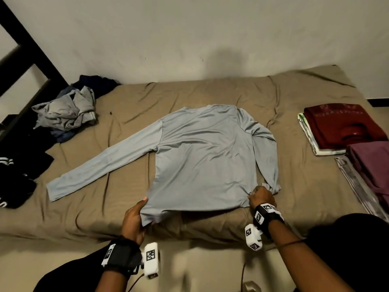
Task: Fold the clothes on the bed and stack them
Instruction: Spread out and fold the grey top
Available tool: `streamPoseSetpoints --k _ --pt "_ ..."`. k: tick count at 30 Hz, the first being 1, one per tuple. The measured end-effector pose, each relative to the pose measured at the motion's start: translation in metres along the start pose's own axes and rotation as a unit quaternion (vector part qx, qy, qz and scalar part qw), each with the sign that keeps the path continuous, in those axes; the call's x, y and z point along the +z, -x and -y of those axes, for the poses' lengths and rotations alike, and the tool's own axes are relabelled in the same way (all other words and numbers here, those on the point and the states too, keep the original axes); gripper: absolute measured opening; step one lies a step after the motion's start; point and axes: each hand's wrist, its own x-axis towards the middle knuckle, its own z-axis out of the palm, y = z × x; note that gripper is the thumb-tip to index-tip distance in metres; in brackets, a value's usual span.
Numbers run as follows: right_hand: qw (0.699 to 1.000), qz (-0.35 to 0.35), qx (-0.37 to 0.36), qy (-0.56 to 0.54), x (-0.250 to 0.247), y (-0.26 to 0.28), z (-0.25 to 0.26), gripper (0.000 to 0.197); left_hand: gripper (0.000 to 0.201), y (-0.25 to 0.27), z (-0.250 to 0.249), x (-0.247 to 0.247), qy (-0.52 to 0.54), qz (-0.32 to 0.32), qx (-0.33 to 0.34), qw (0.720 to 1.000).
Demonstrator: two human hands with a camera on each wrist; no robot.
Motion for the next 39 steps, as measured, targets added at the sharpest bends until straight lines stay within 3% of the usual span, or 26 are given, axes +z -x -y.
streamPoseSetpoints --k 1,4,6,7,9,11,12,14,16,18,19,21,24,27,28,30,32,35,36,39 --pt "1.0 0.001 -0.012 -0.011 0.001 -0.003 -0.003 0.009 0.04 0.001 -0.001 -0.001 0.019 0.007 -0.009 1.0" --pt "0.995 -0.032 -0.044 -0.078 -0.002 -0.009 -0.017 0.029 0.039 0.005 -0.004 0.001 0.081 0.034 -0.041 0.995" --pt "0.976 -0.046 -0.019 -0.213 -0.012 -0.008 -0.022 0.026 0.039 0.008 -0.008 0.004 0.096 0.045 -0.051 0.993" --pt "0.952 -0.039 -0.001 -0.303 -0.018 -0.01 -0.026 0.024 0.038 0.007 -0.01 0.003 0.102 0.048 -0.05 0.992" --pt "0.87 -0.022 0.019 -0.492 -0.036 -0.007 -0.022 0.018 0.037 0.008 -0.016 0.005 0.111 0.063 -0.055 0.99" --pt "0.751 0.026 0.059 -0.658 -0.056 -0.001 -0.011 0.006 0.041 0.007 -0.02 0.007 0.115 0.063 -0.061 0.99" --pt "0.699 0.077 0.092 -0.705 -0.062 0.004 -0.007 0.011 0.041 0.005 -0.018 0.007 0.108 0.054 -0.066 0.99" --pt "0.655 0.167 0.141 -0.724 -0.066 0.015 -0.001 0.027 0.034 -0.005 -0.01 -0.003 0.069 0.024 -0.08 0.994" --pt "0.668 0.208 0.166 -0.695 -0.057 0.02 -0.007 0.026 0.031 -0.017 0.006 -0.019 -0.004 -0.023 -0.08 0.997" --pt "0.718 0.235 0.2 -0.624 -0.047 0.019 -0.019 0.025 0.04 -0.025 0.02 -0.035 -0.062 -0.067 -0.083 0.992" --pt "0.746 0.245 0.21 -0.582 -0.043 0.018 -0.024 0.031 0.046 -0.026 0.025 -0.041 -0.078 -0.073 -0.094 0.99" --pt "0.766 0.261 0.218 -0.546 -0.043 0.019 -0.026 0.035 0.057 -0.028 0.031 -0.051 -0.074 -0.054 -0.115 0.989" --pt "0.771 0.206 0.212 -0.563 -0.043 0.021 -0.026 0.014 0.055 -0.022 0.03 -0.05 -0.071 -0.031 -0.119 0.99" --pt "0.743 0.167 0.186 -0.621 -0.047 0.024 -0.028 0.006 0.045 -0.012 0.023 -0.041 -0.071 -0.03 -0.089 0.993" --pt "0.73 0.174 0.181 -0.636 -0.048 0.025 -0.032 0.008 0.042 -0.009 0.022 -0.04 -0.074 -0.028 -0.086 0.993" --pt "0.738 0.185 0.171 -0.626 -0.047 0.024 -0.042 0.037 0.035 -0.005 0.019 -0.04 -0.072 -0.028 -0.086 0.993" --pt "0.786 0.156 0.156 -0.578 -0.043 0.02 -0.05 0.048 0.03 -0.007 0.021 -0.047 -0.094 -0.033 -0.098 0.99" --pt "0.887 0.07 0.144 -0.433 -0.033 0.015 -0.065 0.016 0.017 -0.013 0.031 -0.054 -0.219 -0.076 -0.092 0.968" --pt "0.919 0.067 0.141 -0.363 -0.029 0.016 -0.07 0.017 0.013 -0.014 0.034 -0.056 -0.282 -0.098 -0.089 0.95" --pt "0.961 0.112 0.146 -0.206 -0.014 0.015 -0.091 0.034 0.031 -0.02 0.044 -0.062 -0.396 -0.114 -0.104 0.905"
